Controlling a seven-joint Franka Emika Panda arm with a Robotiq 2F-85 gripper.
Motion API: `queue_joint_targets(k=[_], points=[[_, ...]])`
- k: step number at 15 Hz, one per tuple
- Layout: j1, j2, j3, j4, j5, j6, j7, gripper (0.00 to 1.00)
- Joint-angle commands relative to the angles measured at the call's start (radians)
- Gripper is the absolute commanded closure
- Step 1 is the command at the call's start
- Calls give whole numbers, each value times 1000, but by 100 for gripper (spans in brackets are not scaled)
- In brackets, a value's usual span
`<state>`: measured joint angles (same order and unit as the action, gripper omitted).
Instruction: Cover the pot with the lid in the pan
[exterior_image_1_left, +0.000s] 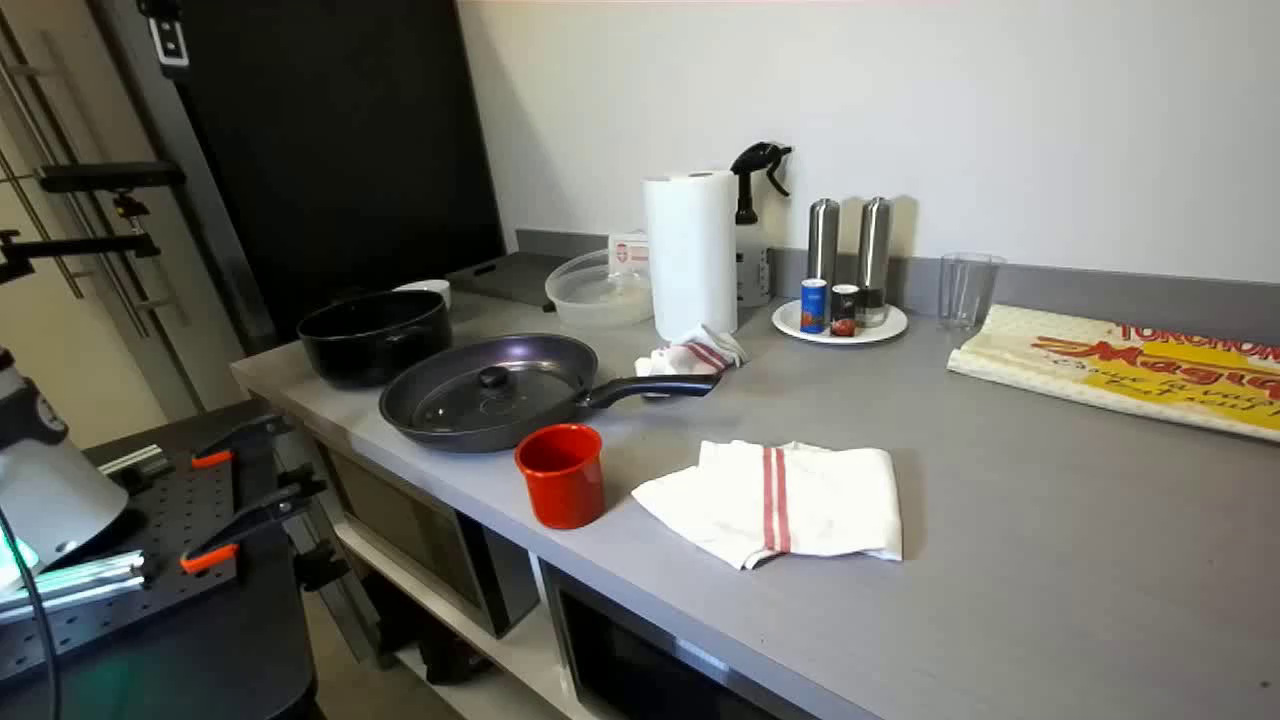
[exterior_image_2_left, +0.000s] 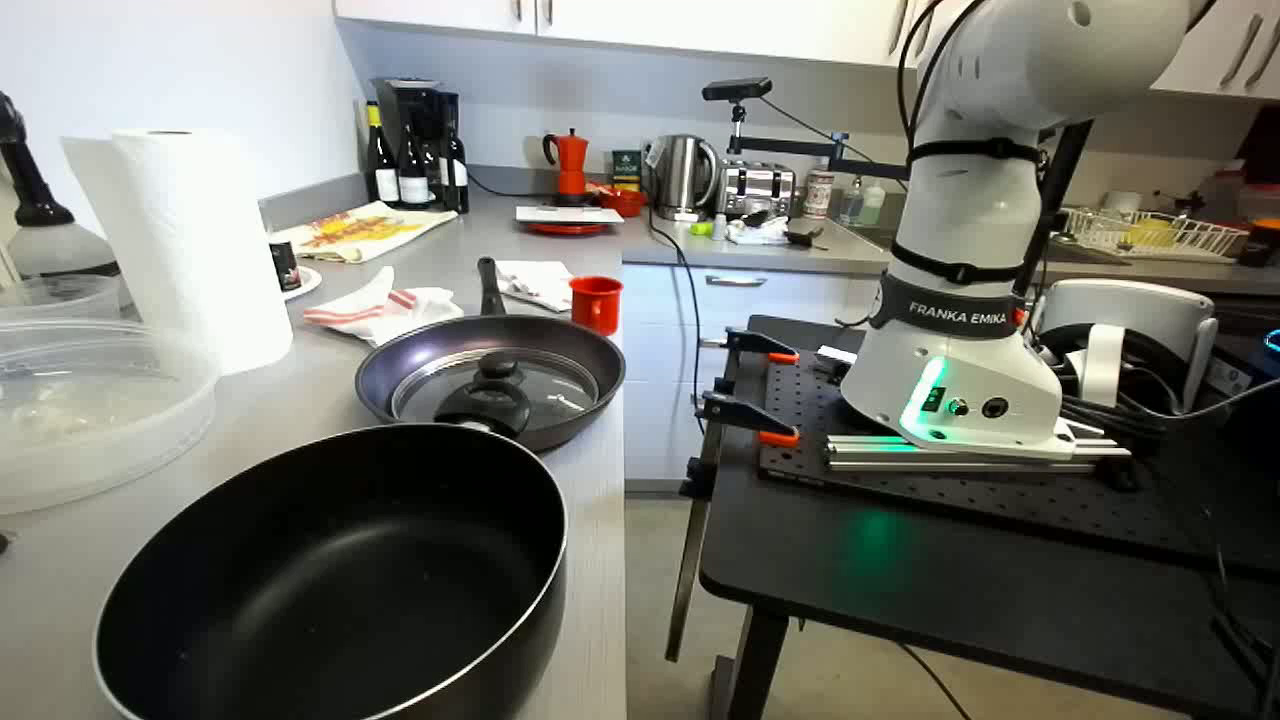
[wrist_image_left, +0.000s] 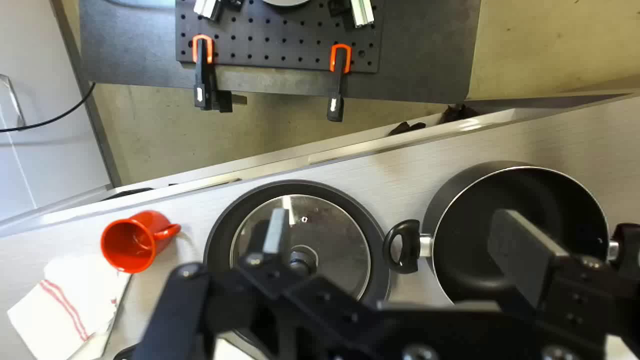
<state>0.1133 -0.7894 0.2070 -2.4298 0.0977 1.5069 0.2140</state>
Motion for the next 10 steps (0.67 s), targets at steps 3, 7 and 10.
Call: queue_joint_targets(k=[3,7,10], points=[[-3,0,2,2,1,-2,-2,0],[-3,0,2,3,1,-1,-2,0],[-13,43,-16,26,-12,-27,-25,0]])
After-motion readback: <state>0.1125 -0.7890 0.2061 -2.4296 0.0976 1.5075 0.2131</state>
